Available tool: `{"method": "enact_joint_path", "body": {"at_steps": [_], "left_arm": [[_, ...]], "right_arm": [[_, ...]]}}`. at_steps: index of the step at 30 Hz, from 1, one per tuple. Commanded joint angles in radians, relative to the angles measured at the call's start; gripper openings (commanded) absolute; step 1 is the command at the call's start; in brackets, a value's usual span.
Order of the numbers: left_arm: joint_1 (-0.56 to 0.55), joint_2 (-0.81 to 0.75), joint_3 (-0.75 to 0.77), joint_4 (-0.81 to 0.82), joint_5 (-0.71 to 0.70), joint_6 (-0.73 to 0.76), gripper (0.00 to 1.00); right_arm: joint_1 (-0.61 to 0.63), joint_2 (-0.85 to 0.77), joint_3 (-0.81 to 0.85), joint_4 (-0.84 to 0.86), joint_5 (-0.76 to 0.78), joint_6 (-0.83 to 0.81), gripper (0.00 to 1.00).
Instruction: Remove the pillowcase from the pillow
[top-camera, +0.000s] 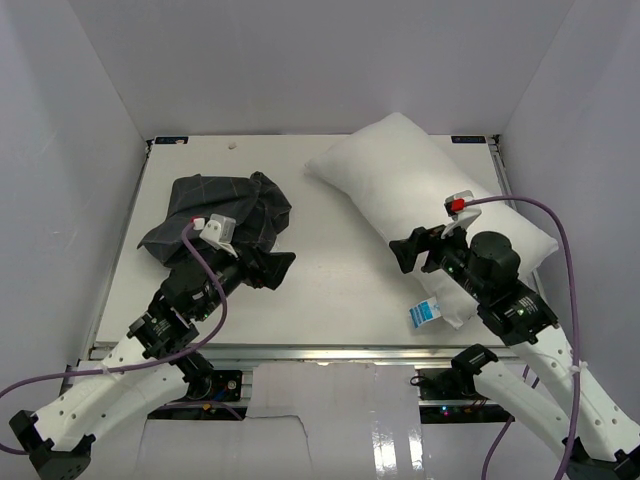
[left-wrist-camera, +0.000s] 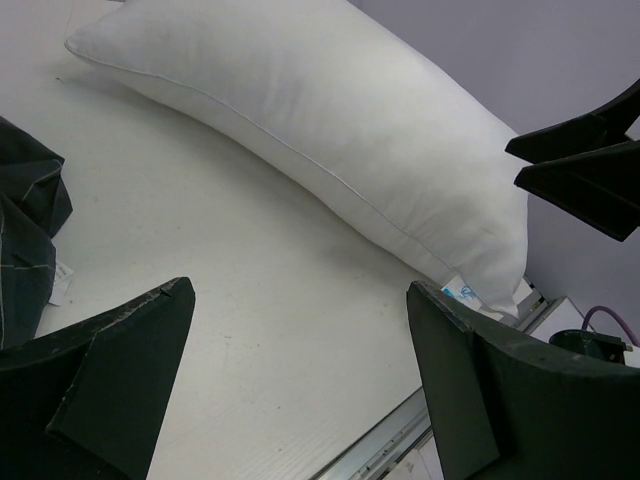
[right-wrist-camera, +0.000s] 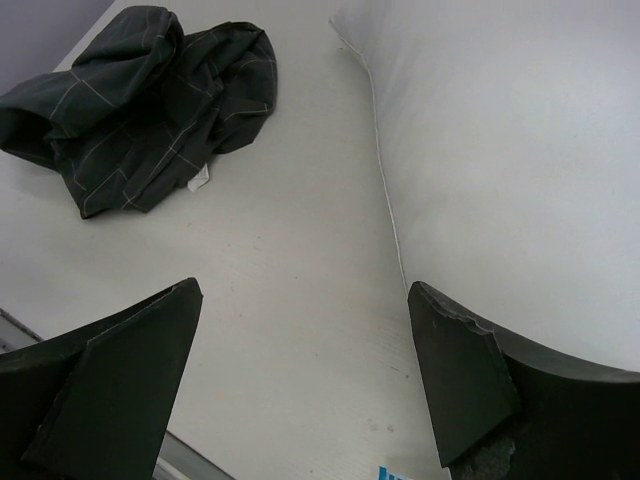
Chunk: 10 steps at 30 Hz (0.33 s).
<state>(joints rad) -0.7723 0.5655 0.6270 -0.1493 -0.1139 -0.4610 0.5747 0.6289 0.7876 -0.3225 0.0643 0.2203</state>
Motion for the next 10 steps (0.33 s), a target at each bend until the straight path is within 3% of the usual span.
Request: {"method": "enact_joint_path", "body": {"at_steps": [1,10], "left_arm": [[-0.001,-0.004,-0.003,0.014,-0.004,-0.002,0.98],[-0.001,-0.030,-0.003,0.001,-0.001,-0.014,0.98]], "right_arm": [[0.004,-0.020,0.004,0.051,-0.006,-0.018,0.90],[0.004,-0.029,-0.002,0.062,-0.017,-0.015,0.90]]}}
